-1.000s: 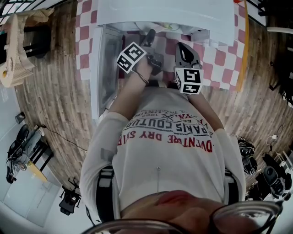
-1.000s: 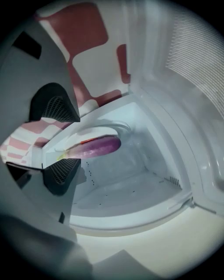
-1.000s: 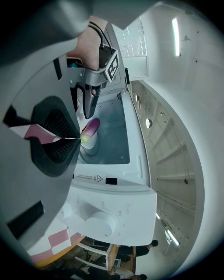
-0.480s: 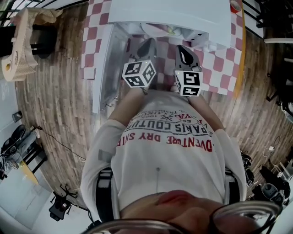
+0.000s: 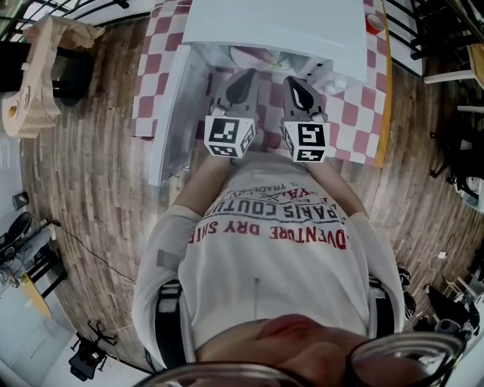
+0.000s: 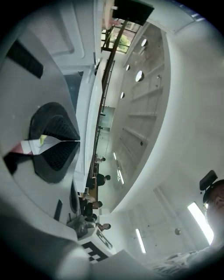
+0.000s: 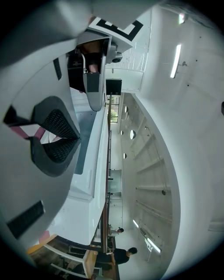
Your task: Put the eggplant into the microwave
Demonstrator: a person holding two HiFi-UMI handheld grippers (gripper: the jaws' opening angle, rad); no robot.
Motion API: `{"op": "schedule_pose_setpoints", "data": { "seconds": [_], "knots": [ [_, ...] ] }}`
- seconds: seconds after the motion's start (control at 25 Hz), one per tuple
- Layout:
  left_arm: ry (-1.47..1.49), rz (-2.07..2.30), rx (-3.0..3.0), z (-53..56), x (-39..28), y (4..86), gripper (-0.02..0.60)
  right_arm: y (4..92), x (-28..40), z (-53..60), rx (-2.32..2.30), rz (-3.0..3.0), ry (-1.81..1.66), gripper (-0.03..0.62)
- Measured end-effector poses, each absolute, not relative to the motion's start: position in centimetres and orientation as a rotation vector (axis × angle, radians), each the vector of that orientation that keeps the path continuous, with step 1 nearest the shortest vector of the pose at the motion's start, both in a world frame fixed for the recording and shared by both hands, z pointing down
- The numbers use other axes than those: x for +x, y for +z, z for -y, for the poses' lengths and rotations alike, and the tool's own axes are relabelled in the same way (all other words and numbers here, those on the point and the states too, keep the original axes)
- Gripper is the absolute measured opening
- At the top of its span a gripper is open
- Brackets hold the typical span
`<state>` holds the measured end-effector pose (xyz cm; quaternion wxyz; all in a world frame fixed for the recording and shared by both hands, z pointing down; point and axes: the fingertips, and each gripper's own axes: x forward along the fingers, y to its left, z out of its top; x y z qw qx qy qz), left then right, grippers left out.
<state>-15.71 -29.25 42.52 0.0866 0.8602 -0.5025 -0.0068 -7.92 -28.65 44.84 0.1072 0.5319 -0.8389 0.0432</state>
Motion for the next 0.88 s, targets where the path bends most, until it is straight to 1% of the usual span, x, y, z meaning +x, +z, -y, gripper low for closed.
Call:
{"op": "schedule_pose_setpoints", "data": {
  "seconds": [0.28,0.88],
  "knots": [
    [-0.014,1.503,2.578,29.43,-15.60,41.96,0.028,43.78,-7.96,28.54,1.542,2.510,0.101,0.026],
    [-0.043,1.472,2.520,29.50,-16.23,42.67,0.028,44.26,-8.62,28.51,1.518,2.503,0.104,0.026]
  ]
}}
